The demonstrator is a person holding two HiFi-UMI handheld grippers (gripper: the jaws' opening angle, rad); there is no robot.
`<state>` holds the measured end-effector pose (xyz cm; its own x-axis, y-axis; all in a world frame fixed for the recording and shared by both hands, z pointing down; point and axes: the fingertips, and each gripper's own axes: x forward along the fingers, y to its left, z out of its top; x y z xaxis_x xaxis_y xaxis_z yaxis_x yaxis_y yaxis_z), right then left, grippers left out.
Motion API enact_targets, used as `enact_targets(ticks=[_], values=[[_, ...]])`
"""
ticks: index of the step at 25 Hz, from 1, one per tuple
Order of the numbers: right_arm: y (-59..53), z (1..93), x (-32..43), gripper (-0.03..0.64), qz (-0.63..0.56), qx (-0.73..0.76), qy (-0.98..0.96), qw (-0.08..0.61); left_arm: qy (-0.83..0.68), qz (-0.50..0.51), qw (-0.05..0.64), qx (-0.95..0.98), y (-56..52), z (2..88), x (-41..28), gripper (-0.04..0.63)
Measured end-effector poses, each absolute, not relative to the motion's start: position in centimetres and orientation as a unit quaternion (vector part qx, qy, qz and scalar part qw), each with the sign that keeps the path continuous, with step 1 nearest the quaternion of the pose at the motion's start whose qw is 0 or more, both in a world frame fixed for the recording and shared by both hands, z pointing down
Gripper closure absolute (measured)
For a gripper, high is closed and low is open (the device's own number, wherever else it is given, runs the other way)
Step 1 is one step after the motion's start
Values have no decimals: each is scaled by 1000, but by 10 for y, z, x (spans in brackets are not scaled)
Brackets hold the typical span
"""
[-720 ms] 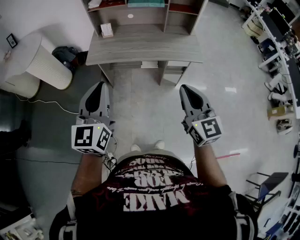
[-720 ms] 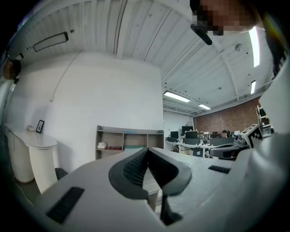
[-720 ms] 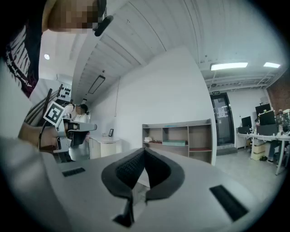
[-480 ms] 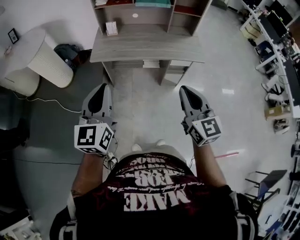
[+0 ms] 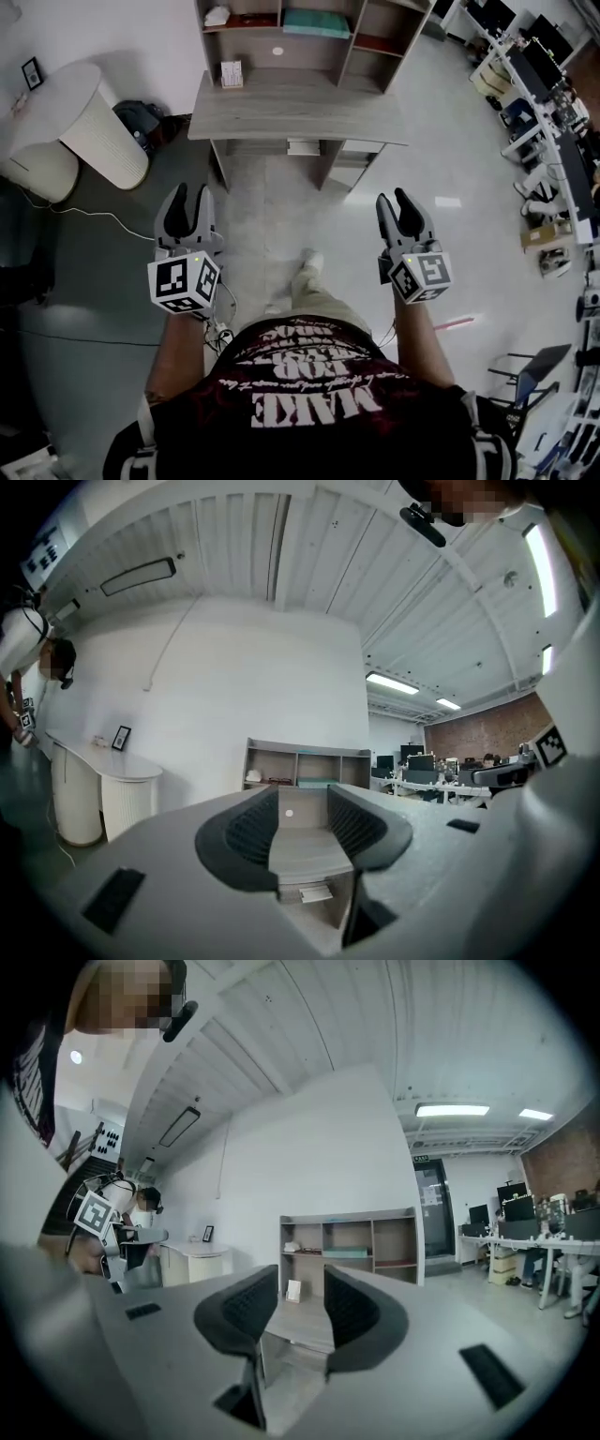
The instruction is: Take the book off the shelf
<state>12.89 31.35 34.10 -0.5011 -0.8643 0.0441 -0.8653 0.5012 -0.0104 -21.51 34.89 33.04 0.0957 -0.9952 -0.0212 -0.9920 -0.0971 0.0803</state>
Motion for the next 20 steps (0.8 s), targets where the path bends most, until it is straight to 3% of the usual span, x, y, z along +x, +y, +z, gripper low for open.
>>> enact_targets(ticks=[5, 13, 20], values=[[301, 352, 142, 437, 27, 515, -857, 23, -668, -34, 52, 741, 338, 347, -226, 393], [259, 367, 149, 385, 51, 511, -858, 27, -666, -25, 56, 744, 300, 354, -220, 371], [199, 374, 159, 377, 61, 514, -855, 28, -666, -11, 74, 742, 241, 364, -216, 364]])
